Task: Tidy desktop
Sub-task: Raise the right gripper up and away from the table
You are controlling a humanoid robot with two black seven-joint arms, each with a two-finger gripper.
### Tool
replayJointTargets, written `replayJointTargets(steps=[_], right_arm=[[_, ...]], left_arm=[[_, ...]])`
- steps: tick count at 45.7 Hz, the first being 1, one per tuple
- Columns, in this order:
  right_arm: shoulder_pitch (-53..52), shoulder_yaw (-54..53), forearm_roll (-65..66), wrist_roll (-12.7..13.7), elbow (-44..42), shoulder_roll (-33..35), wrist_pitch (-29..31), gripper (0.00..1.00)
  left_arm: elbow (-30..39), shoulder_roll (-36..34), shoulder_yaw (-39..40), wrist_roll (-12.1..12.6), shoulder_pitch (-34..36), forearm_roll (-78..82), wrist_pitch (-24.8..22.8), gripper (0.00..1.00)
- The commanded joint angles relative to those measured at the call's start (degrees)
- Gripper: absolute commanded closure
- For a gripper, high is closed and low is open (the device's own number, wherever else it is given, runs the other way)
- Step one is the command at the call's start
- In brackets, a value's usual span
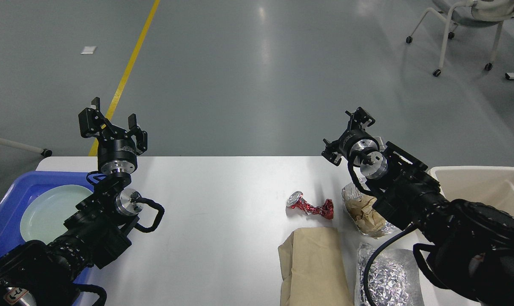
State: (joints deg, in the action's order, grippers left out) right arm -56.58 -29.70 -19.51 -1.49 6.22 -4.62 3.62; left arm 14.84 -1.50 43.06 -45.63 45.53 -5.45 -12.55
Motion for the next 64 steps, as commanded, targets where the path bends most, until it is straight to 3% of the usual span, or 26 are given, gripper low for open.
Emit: replayJointTargets(steps=[1,29,47,56,64], right_arm=[[0.16,-0.01,0.0,0.0,-0.07,0.58,-0.01,0.0],[-0.2,-0.01,0.0,0.0,0.28,1.72,0.95,0.0],[-0.46,0.69,0.18,-0.09,0.63,6.91,1.57,0.0],[-1.16,1.13,0.35,-0.62,4.67,7.96,1.66,0.0],[-1.51,4.81,1.23,-0.09,11.88,12.79,3.41,0.0]], left_arm=[[0.02,0.0,0.0,0.02,0.0,0.0,-0.01,0.0],[0.02,0.0,0.0,0.02,0.0,0.0,-0.01,0.0],[0.02,0.0,0.0,-0.07,0.0,0.0,-0.01,0.0],[0.02,0.0,0.0,-0.07,0.0,0.0,-0.01,0.0],[0.02,0.0,0.0,-0.07,0.0,0.0,-0.01,0.0]])
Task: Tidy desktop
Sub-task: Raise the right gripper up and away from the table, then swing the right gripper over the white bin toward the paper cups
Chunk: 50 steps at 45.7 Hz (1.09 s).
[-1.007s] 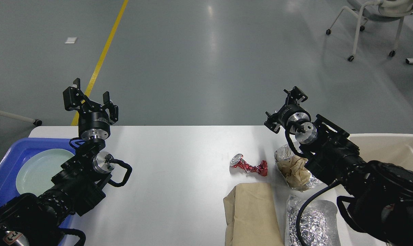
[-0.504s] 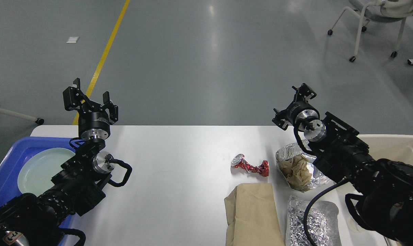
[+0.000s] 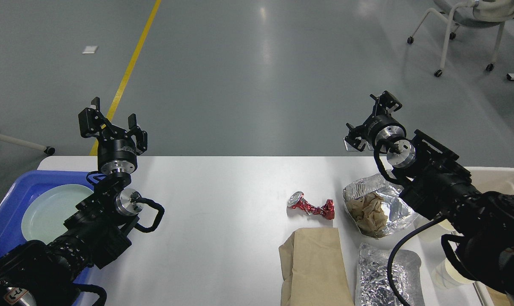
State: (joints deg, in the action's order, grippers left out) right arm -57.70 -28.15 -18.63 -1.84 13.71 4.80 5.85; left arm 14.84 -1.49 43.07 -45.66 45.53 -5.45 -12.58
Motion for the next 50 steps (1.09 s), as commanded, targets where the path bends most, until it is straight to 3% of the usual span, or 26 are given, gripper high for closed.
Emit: replayJointTargets(steps=[1,11,27,33,42,50], right_arm=[[-0.83,4.93,0.35,0.26,5.09,4.16,1.27,0.0],[-8.12,21.81,-0.18,0.35,9.93,7.33,1.36,0.0],[-34.13,58.81,0.0,0.26,27.42,15.68,4.08,0.0],[-44.06,70.59,0.26,0.17,32.6,15.68,8.29,0.0],[-55.49,79.48,1.31,0.08,35.15,15.15,24.46,0.0],[-67.27,84.4,11.33,0.17,44.64,14.54,27.02,0.0]], left_arm=[[0.02,0.0,0.0,0.04,0.0,0.0,0.01,0.0],[0.02,0.0,0.0,0.04,0.0,0.0,0.01,0.0],[0.02,0.0,0.0,-0.04,0.0,0.0,0.01,0.0],[0.02,0.0,0.0,-0.05,0.0,0.0,0.01,0.0],[0.02,0.0,0.0,-0.05,0.0,0.0,0.01,0.0],[0.02,0.0,0.0,-0.04,0.0,0.0,0.01,0.0]])
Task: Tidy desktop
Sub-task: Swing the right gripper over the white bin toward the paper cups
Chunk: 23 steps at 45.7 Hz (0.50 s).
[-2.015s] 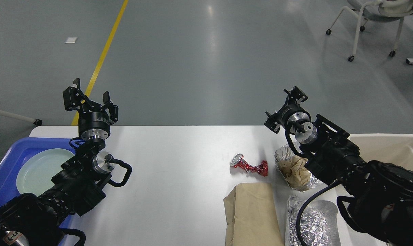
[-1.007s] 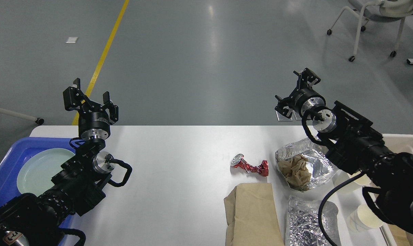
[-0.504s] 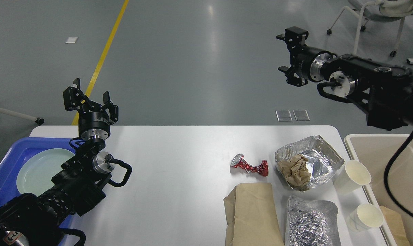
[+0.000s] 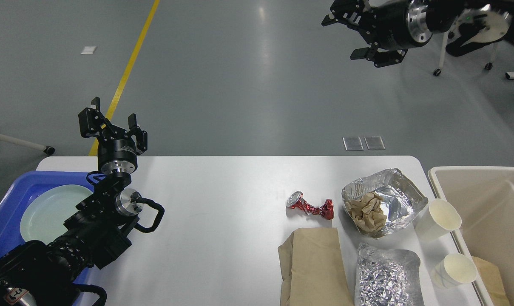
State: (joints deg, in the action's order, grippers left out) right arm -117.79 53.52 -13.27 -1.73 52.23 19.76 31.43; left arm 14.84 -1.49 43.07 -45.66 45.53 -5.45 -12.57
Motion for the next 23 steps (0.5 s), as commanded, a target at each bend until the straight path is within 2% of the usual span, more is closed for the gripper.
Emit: replayJointTargets(steps=[1,12,23], right_arm=[[-8.58,2.91,6.94,0.14,7.52,-0.42,1.53,0.0],[-24.85,4.23,12.39,0.41,23.25,-2.35,10.23,0.0],[-31.01,5.72,12.39,1.2,32.4,-5.6,13.22,0.0]], left_arm=[[0.02,0.0,0.0,0.04,0.0,0.0,0.0,0.0],[0.02,0.0,0.0,-0.04,0.0,0.0,0.0,0.0],[0.02,0.0,0.0,-0.04,0.0,0.0,0.0,0.0]])
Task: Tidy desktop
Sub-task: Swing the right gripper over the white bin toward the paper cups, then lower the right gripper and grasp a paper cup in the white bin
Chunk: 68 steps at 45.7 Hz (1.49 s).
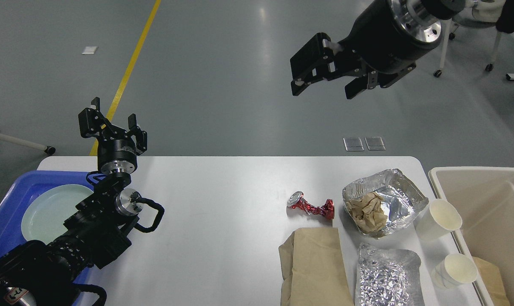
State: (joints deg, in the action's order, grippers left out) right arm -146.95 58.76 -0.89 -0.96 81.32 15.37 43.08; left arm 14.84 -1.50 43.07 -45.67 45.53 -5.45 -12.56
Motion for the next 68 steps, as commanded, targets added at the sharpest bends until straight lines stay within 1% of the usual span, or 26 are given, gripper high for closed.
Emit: replayJointTargets(steps=[1,6,14,20,23,27,33,37,40,49,55,68], right_arm=[[-1.93,0.48,0.01,0.61,3.58,-1.57,2.18,0.0],[-2.02,0.74,0.01,1.23,3.67,-2.98,3.77,0.0],[-1.14,2.67,-0.43,1.23,3.67,-4.3,3.07,0.0],[2.63,4.17,-0.17,1.23,3.5,-3.25,1.84,0.0],[5.44,4.26,0.19,1.14,3.06,-1.14,1.13,0.0],[10.8,4.0,1.94,1.14,2.27,1.32,-1.58,0.0],[19.67,3.29,5.19,1.05,0.51,4.13,-8.0,0.0],[26.09,2.76,5.55,0.88,-2.47,4.84,-11.43,0.0],[32.41,2.15,6.25,0.88,-6.94,4.75,-14.15,0.0],[46.66,2.41,9.24,0.88,-18.64,3.44,-20.66,0.0],[52.46,2.76,9.85,0.96,-24.88,3.35,-21.19,0.0],[53.88,6.71,10.12,1.23,-26.56,3.78,-20.75,0.0]], left_arm=[[0.01,0.0,0.0,-0.04,0.0,0.0,-0.01,0.0],[0.01,0.0,0.0,-0.04,0.0,0.0,-0.01,0.0],[0.01,0.0,0.0,-0.04,0.0,0.0,-0.01,0.0],[0.01,0.0,0.0,-0.04,0.0,0.0,-0.01,0.0],[0.01,0.0,0.0,0.05,0.0,0.0,-0.01,0.0],[0.01,0.0,0.0,-0.04,0.0,0.0,-0.01,0.0],[0.01,0.0,0.0,0.05,0.0,0.0,-0.01,0.0],[0.01,0.0,0.0,0.05,0.0,0.0,-0.01,0.0],[0.01,0.0,0.0,0.05,0.0,0.0,-0.01,0.0],[0.01,0.0,0.0,0.05,0.0,0.0,-0.01,0.0],[0.01,0.0,0.0,-0.04,0.0,0.0,-0.01,0.0],[0.01,0.0,0.0,-0.04,0.0,0.0,-0.01,0.0]])
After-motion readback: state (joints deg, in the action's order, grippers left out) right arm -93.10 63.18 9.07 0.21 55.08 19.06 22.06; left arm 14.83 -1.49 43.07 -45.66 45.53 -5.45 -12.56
